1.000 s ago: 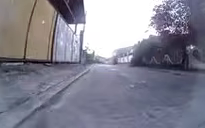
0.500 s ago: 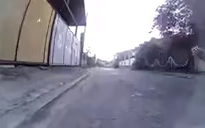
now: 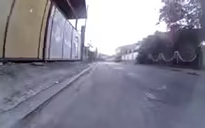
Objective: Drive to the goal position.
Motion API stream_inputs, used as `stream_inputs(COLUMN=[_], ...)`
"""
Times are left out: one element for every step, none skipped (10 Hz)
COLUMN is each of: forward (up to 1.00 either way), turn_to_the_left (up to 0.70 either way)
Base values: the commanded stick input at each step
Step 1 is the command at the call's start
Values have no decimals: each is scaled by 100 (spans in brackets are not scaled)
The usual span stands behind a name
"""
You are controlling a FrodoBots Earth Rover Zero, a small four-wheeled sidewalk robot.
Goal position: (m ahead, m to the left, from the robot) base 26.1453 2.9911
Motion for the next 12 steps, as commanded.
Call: stream_inputs(forward=[100, 100, 100, 100, 100, 100, 100, 100, 100, 100, 100, 100], turn_to_the_left=[0, 0, 0, 0, 0, 0, 0, 0, 0, -19, -39, -40])
